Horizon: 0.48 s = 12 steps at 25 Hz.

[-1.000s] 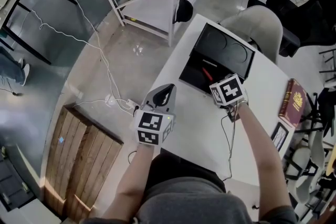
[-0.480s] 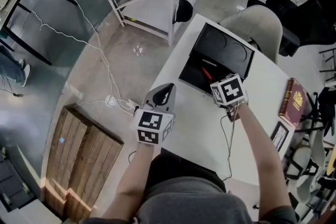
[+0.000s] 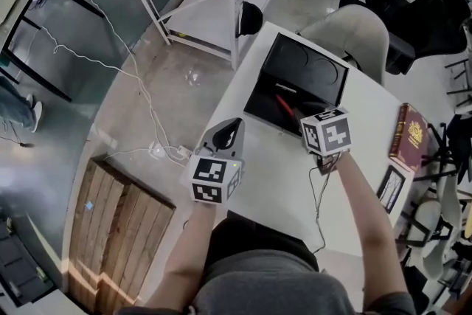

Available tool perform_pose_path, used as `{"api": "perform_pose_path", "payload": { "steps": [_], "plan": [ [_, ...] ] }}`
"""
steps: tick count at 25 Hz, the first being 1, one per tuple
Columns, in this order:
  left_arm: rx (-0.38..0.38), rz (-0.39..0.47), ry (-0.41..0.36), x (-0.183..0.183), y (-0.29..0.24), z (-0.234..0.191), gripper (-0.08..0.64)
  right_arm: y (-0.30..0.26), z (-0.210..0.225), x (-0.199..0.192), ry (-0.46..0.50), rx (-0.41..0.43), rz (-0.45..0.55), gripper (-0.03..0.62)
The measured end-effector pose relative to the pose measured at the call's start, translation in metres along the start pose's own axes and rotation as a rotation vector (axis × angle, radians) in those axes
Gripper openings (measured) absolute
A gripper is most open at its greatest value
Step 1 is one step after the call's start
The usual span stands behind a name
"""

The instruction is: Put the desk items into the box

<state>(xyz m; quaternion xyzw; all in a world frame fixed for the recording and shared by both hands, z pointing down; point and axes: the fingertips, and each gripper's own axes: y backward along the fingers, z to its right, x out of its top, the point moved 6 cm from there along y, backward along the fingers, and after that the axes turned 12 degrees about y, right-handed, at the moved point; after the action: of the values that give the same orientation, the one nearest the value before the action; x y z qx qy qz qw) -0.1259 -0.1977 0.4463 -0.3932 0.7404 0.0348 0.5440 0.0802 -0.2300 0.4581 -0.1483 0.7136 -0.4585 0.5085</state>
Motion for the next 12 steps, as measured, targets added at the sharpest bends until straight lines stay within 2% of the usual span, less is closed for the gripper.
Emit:
{"api": "perform_pose_path", "payload": {
  "steps": [12],
  "plan": [
    [-0.013,0.008,-0.051,0.008,-0.001,0.020,0.006,0.063,0.004,-0.002,-0.117,-0.046,0.234,0.037]
  ]
}}
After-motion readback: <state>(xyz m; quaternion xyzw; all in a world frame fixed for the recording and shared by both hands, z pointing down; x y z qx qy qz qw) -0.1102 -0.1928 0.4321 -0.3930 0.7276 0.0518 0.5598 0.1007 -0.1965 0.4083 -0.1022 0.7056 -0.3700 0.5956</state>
